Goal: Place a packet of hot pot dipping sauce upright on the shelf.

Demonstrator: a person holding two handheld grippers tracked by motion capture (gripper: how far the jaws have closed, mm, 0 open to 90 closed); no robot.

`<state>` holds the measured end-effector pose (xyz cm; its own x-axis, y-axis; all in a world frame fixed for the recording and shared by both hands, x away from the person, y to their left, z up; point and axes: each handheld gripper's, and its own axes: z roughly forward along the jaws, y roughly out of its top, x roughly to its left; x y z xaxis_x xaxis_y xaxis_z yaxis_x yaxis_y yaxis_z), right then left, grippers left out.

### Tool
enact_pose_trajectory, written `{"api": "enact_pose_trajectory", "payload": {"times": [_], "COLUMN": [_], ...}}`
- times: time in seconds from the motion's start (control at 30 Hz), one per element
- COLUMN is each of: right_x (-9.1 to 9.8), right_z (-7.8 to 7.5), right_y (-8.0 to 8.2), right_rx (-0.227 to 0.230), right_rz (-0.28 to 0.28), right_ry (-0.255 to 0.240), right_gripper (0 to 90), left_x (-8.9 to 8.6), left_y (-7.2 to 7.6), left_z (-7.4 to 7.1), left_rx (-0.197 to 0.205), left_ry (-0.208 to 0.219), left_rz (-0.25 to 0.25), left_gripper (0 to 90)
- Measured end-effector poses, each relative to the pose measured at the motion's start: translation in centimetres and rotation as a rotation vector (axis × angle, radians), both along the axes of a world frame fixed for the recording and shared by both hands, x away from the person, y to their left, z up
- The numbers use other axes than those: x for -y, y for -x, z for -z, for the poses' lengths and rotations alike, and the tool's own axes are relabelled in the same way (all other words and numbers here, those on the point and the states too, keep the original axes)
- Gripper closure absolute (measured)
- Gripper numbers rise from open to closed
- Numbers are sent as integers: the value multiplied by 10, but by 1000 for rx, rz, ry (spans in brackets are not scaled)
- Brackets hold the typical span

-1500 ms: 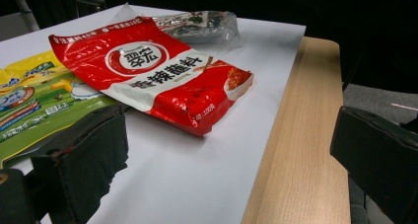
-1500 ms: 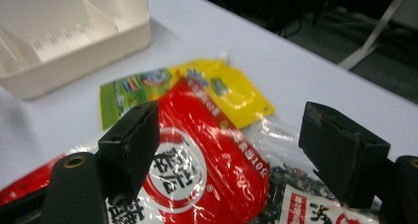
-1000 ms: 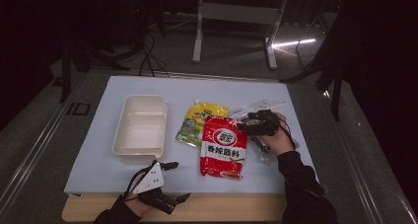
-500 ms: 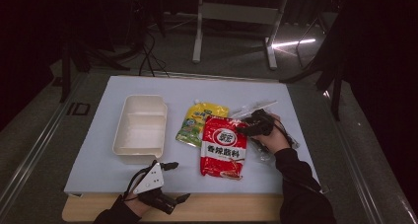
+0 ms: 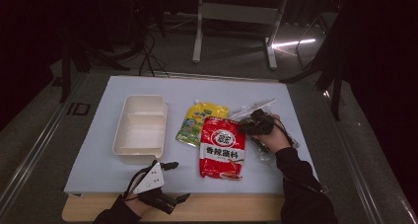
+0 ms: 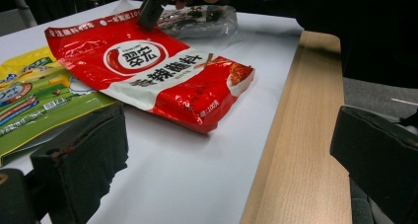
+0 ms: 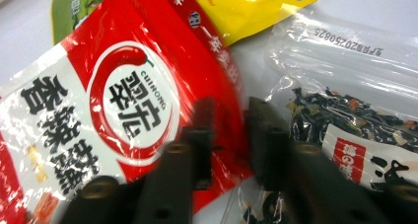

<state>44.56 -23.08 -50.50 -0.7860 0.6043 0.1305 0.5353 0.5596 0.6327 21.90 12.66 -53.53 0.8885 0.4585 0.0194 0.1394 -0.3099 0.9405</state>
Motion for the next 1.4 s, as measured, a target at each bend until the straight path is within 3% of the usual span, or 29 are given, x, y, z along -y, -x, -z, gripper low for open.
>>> {"api": "enact_pose_trajectory", "payload": {"times": [0.17,0.47,0.57,0.67,0.93,1.03,1.1,1.4], "right_x": [0,0,0,-1,-1,-2,-3,-5], "right_z": [-5,-24,-30,-39,-57,-68,-73,-90], "right_y": [4,14,19,26,38,46,51,71], "right_rx": [20,55,74,100,143,169,187,236], "right_rz": [-9,-27,-35,-53,-77,-93,-103,-144], "right_ry": [39,19,18,11,1,-2,-4,-27], "right_gripper": [874,885,886,887,888,888,888,888], "left_x": [0,2,2,1,1,3,6,11], "left_y": [0,0,0,-1,-1,-2,-4,-5], "left_z": [0,-3,-6,-11,-20,-26,-29,-36], "left_rx": [0,-1,12,-18,-60,-74,-108,-123], "left_ry": [2,-4,22,37,13,-37,-83,-106], "left_rz": [-3,-19,-28,-57,-95,-126,-101,-74], "left_gripper": [22,22,22,49,44,40,34,27]}}
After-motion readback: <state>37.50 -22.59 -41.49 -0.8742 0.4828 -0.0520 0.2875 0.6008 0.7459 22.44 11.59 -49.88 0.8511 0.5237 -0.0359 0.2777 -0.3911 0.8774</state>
